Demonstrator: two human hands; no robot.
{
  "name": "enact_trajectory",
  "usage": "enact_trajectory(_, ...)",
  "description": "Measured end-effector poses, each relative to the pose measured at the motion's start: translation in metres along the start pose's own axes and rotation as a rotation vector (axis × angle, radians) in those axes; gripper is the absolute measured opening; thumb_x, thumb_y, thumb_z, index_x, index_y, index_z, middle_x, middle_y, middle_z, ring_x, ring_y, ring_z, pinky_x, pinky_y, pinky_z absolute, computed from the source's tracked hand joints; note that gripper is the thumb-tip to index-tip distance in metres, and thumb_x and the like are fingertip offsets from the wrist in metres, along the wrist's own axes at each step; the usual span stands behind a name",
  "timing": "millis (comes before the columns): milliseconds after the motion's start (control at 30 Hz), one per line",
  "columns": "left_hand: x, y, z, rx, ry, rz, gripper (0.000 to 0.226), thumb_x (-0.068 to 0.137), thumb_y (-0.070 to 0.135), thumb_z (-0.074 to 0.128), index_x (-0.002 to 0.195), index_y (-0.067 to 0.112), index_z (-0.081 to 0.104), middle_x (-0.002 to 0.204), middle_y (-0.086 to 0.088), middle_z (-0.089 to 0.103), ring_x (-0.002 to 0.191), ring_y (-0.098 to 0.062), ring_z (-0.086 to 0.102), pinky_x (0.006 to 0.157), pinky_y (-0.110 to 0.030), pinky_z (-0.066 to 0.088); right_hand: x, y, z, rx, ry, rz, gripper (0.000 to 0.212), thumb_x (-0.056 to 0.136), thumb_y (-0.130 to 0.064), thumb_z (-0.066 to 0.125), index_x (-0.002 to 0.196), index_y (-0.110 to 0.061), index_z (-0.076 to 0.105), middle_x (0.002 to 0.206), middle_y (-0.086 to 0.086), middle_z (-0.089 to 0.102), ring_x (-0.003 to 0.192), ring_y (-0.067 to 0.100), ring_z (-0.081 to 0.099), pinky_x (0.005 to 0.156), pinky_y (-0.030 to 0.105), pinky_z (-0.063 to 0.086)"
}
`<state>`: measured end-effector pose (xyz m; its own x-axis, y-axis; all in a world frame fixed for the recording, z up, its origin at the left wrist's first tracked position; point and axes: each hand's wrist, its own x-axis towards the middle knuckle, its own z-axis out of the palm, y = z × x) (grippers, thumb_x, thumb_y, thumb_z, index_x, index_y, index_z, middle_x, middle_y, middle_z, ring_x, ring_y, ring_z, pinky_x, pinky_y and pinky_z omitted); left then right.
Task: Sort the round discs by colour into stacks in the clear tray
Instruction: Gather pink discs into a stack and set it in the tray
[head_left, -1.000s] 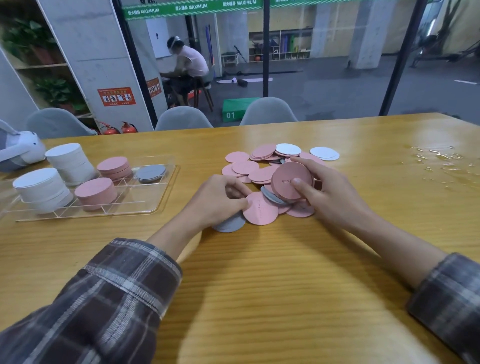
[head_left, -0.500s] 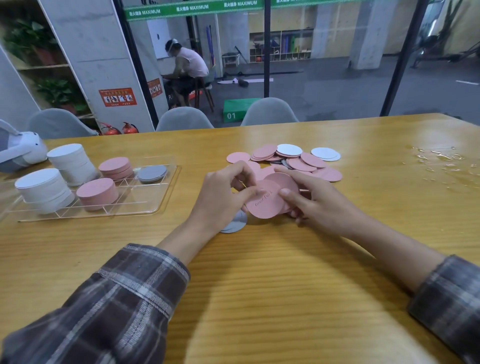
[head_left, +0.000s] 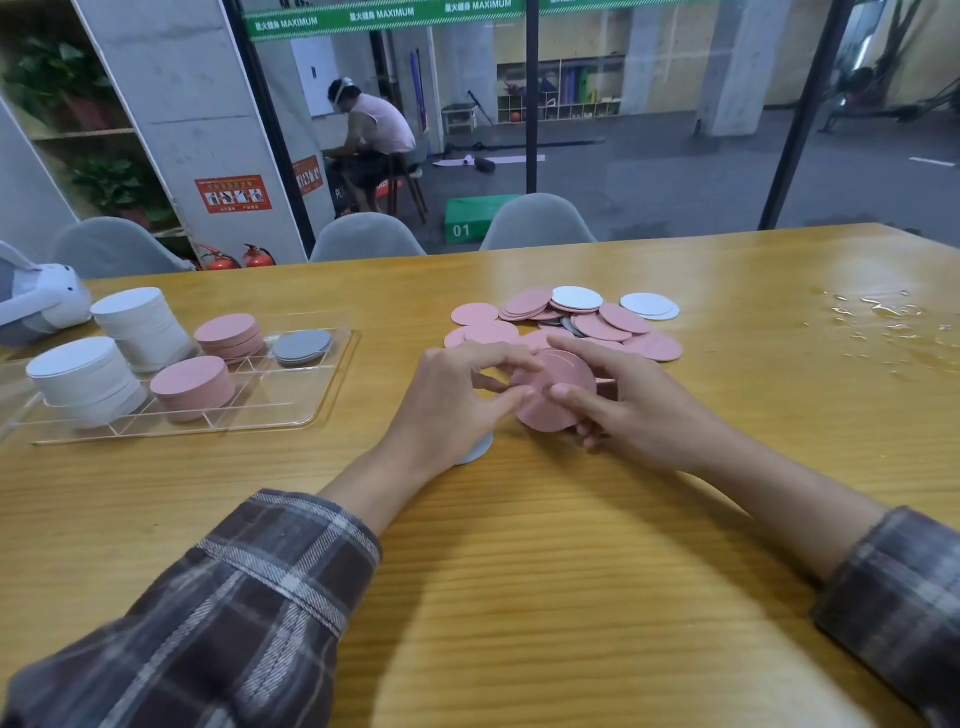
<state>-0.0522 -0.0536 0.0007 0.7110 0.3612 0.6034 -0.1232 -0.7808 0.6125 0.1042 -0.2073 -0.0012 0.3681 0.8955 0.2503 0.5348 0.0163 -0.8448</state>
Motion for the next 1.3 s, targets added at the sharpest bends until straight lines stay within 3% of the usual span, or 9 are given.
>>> enact_trajectory(133, -0.001, 0.0, 0.001, 0.021, 0.037, -0.007, 0.019, 0.085, 0.008, 0.084, 0.102, 0.013, 0.076, 0.103, 0.004, 0.075, 0.094, -0.013, 0.07, 0.075, -0.021, 0.06, 0.001, 0.001, -0.004, -0.104, 0.034, -0.027, 0.049, 0.101, -0.022, 0.062, 0.148, -0.028, 0.048, 0.071, -0.024, 0.067, 0.063, 0.012, 0.064, 0.06, 0.027, 0.055)
enact_trajectory(267, 0.0, -0.012, 0.001, 0.172, -0.022, -0.128, 0.018, 0.088, 0.026, 0.082, 0.102, 0.021, 0.071, 0.1, 0.012, 0.072, 0.093, -0.004, 0.067, 0.073, -0.011, 0.047, 0.003, 0.004, -0.013, -0.266, 0.144, -0.056, 0.049, 0.099, -0.031, 0.064, 0.146, -0.029, 0.052, 0.125, -0.016, 0.067, 0.108, 0.009, 0.067, 0.096, 0.036, 0.054)
enact_trajectory(333, -0.001, -0.018, 0.003, 0.255, -0.104, -0.175, 0.026, 0.086, 0.037, 0.082, 0.104, 0.021, 0.072, 0.105, 0.01, 0.071, 0.093, -0.004, 0.064, 0.075, -0.007, 0.042, 0.004, 0.005, -0.016, -0.302, 0.186, -0.052, 0.048, 0.099, -0.032, 0.064, 0.145, -0.029, 0.053, 0.129, -0.014, 0.065, 0.111, 0.011, 0.066, 0.1, 0.04, 0.052)
enact_trajectory(533, 0.0, -0.016, 0.012, 0.42, -0.219, -0.284, 0.068, 0.069, 0.081, 0.063, 0.115, 0.032, 0.074, 0.109, 0.014, 0.057, 0.112, -0.014, 0.056, 0.1, -0.042, 0.048, 0.006, 0.007, -0.021, -0.37, 0.226, -0.052, 0.046, 0.099, -0.029, 0.064, 0.144, -0.029, 0.054, 0.122, -0.011, 0.067, 0.1, 0.016, 0.068, 0.095, 0.04, 0.053)
enact_trajectory(767, 0.005, -0.008, 0.005, 0.345, -0.275, -0.359, 0.046, 0.08, 0.058, 0.08, 0.119, 0.036, 0.074, 0.118, 0.008, 0.058, 0.117, -0.017, 0.056, 0.104, -0.049, 0.047, 0.005, 0.004, -0.019, -0.376, 0.237, -0.051, 0.045, 0.098, -0.03, 0.064, 0.143, -0.032, 0.055, 0.118, -0.013, 0.068, 0.096, 0.016, 0.068, 0.091, 0.036, 0.053)
enact_trajectory(933, 0.01, -0.003, -0.004, 0.24, -0.345, -0.441, 0.038, 0.085, 0.037, 0.084, 0.122, 0.03, 0.075, 0.116, 0.016, 0.064, 0.111, -0.005, 0.059, 0.092, -0.024, 0.045, 0.004, 0.002, -0.018, -0.385, 0.23, -0.051, 0.045, 0.099, -0.028, 0.064, 0.143, -0.03, 0.054, 0.116, -0.014, 0.067, 0.096, 0.017, 0.066, 0.09, 0.033, 0.05)
enact_trajectory(1033, 0.011, -0.007, -0.008, 0.165, -0.341, -0.476, 0.035, 0.082, 0.026, 0.086, 0.114, 0.027, 0.074, 0.113, 0.012, 0.072, 0.097, -0.003, 0.061, 0.084, -0.019, 0.049, 0.003, 0.001, -0.017, -0.377, 0.237, -0.074, 0.045, 0.099, -0.027, 0.064, 0.143, -0.031, 0.055, 0.115, -0.017, 0.066, 0.096, 0.013, 0.066, 0.087, 0.028, 0.049)
enact_trajectory(1167, 0.01, -0.007, -0.016, -0.003, -0.318, -0.534, 0.036, 0.079, 0.0, 0.08, 0.109, 0.018, 0.069, 0.098, -0.004, 0.075, 0.08, -0.012, 0.066, 0.088, -0.032, 0.057, 0.004, 0.001, -0.017, -0.351, 0.241, -0.078, 0.046, 0.099, -0.027, 0.063, 0.144, -0.031, 0.054, 0.111, -0.014, 0.069, 0.081, 0.014, 0.069, 0.084, 0.031, 0.051)
enact_trajectory(1300, 0.009, -0.013, -0.02, 0.042, -0.233, -0.551, 0.029, 0.082, 0.005, 0.069, 0.1, 0.028, 0.074, 0.082, 0.006, 0.077, 0.075, -0.007, 0.066, 0.086, -0.033, 0.054, 0.004, 0.002, -0.015, -0.356, 0.233, -0.091, 0.046, 0.099, -0.026, 0.064, 0.144, -0.031, 0.054, 0.113, -0.019, 0.066, 0.086, 0.007, 0.066, 0.084, 0.027, 0.048)
